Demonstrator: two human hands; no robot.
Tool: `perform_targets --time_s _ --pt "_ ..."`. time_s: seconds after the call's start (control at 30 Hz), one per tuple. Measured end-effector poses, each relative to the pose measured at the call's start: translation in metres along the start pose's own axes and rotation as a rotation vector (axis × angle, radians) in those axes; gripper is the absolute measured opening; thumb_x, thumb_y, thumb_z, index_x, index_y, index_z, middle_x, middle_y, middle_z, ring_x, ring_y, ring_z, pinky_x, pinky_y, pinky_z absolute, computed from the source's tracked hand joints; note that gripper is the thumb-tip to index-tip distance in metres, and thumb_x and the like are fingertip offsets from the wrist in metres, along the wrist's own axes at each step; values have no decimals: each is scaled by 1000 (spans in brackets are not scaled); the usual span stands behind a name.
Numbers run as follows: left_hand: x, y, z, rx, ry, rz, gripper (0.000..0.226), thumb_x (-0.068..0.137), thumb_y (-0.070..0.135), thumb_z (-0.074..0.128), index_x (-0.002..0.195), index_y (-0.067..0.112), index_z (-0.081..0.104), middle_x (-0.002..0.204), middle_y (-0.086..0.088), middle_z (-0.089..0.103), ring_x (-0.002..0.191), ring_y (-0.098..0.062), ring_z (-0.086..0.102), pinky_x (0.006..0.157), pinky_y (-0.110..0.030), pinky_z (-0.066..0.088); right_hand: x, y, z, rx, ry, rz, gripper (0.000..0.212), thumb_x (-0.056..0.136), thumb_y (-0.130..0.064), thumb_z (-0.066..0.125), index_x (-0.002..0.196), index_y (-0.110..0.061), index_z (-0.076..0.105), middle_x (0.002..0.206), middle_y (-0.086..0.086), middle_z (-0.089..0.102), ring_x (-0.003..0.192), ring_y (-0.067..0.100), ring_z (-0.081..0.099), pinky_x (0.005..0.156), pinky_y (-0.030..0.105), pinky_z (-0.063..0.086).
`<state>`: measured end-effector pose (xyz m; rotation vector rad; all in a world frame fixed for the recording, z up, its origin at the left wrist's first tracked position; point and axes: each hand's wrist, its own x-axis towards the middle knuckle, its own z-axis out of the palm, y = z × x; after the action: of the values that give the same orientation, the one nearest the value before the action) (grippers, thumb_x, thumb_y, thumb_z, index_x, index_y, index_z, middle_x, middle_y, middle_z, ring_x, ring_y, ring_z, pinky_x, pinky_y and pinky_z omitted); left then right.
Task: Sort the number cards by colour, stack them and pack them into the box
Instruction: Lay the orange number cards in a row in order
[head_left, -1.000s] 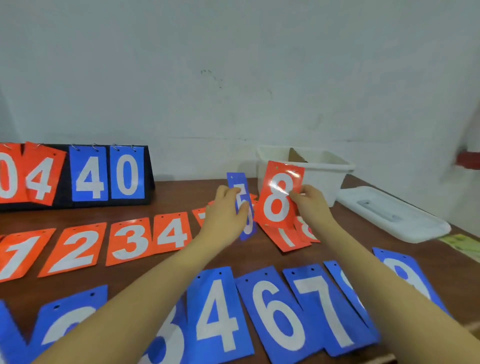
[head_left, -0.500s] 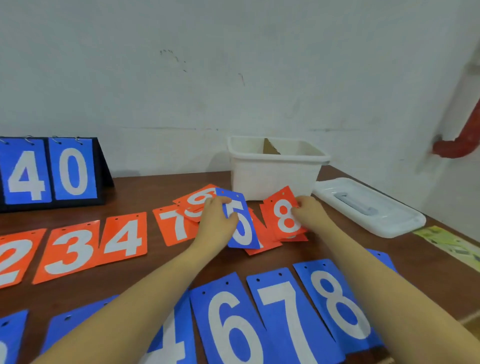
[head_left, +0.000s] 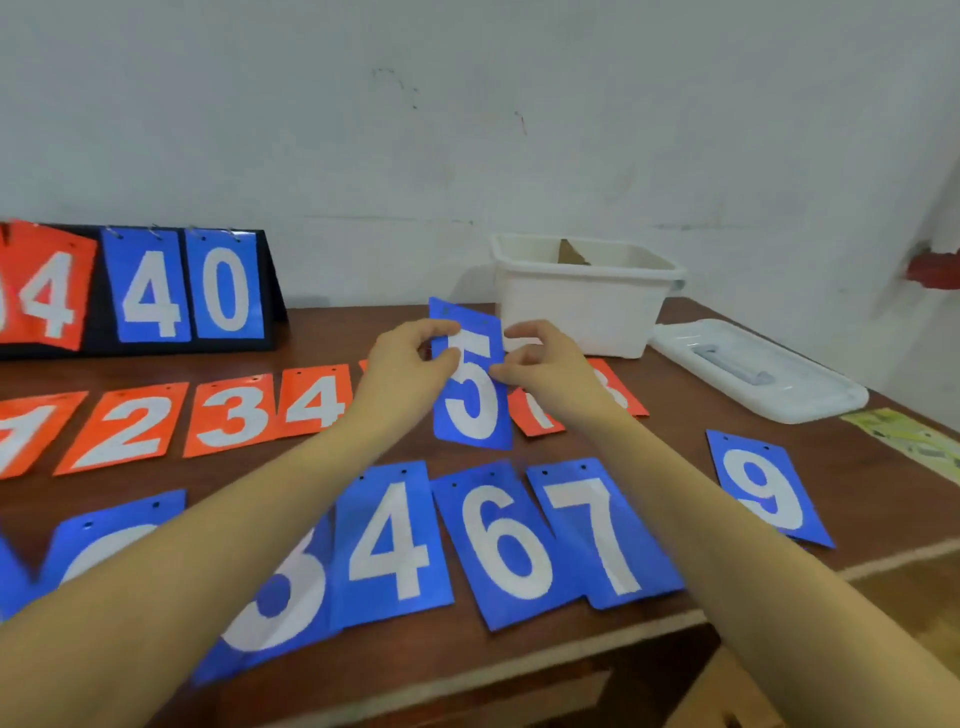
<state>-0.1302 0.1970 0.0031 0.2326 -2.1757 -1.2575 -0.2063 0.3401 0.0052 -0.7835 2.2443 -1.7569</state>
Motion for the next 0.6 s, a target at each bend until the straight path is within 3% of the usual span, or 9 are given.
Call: perform_targets --time_s 0.1,0.27,0.37,0.47,0.53,0.6 --pt "-34 -4 -30 19 1 32 43 86 7 57 128 17 52 104 -1 61 95 -21 63 83 -38 54 -31 -13 25 25 -9 -39 40 82 0 66 116 -12 48 72 3 62 61 7 65 55 17 51" --pt "-85 -22 -75 173 -8 -7 62 88 15 60 142 21 30 97 3 55 81 -8 57 60 -13 43 -63 -19 78 -174 -111 -59 40 81 0 65 117 -12 53 66 4 58 67 23 63 69 37 56" --pt "-100 -27 -88 182 -52 -81 61 87 19 62 140 17 33 87 7 57 75 -5 56 57 -13 43 -77 -16 96 -314 -79 -80 41 82 -2 63 120 -12 54 66 -3 54 61 8 54 58 22 45" --pt "-111 -25 -83 150 -170 -93 63 90 24 59 144 18 27 97 4 60 90 -13 61 75 -26 53 -90 -10 88 -375 37 -106 40 83 -1 56 121 -13 56 77 -5 52 68 9 49 56 15 36" --pt "-119 -25 -73 226 -301 -70 69 93 30 51 148 18 12 109 -1 63 101 -19 60 93 -38 47 -97 -3 74 -335 128 -49 40 88 -1 48 126 -12 54 86 -9 50 75 7 49 56 11 35" --pt "-128 -27 -66 428 -425 3 71 95 32 45 149 18 1 120 1 62 105 -23 57 102 -40 38 -103 6 62 -331 175 11 39 92 -4 42 130 -12 49 78 -15 43 67 2 45 52 13 33"
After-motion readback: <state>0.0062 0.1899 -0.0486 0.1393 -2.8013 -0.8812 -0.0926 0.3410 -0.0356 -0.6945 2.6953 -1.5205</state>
